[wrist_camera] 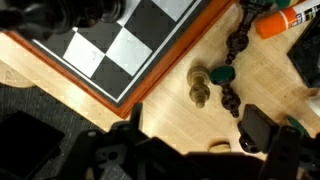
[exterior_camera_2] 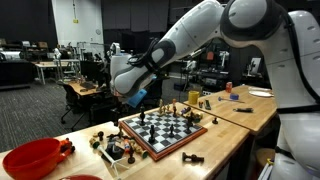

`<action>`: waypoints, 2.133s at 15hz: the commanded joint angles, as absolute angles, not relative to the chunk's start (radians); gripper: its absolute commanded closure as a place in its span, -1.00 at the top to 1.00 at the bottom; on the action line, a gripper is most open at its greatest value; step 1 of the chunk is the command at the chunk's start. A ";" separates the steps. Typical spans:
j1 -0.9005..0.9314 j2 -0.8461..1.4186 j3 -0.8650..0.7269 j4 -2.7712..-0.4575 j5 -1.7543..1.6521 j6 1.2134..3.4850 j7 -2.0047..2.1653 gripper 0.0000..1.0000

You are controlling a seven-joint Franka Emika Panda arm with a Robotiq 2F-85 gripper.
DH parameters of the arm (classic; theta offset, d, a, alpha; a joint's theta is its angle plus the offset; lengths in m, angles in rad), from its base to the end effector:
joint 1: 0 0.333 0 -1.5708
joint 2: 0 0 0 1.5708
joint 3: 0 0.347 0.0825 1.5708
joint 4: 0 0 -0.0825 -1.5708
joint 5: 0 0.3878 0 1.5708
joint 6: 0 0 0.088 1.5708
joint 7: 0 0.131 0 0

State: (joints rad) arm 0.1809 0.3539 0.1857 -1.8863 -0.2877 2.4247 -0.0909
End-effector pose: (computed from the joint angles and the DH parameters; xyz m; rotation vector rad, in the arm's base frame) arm 0.6247 0.2250 0.3453 2.8543 0.9445 0.3203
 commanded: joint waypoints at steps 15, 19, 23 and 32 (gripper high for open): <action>0.207 0.450 0.173 -1.745 -0.235 2.292 -0.121 -0.98; 0.182 0.337 0.191 -1.844 -0.249 2.351 -0.231 -0.91; 0.172 0.280 0.197 -1.868 -0.235 2.375 -0.321 -0.91; 0.165 0.181 0.162 -1.883 -0.287 2.413 -0.348 -0.91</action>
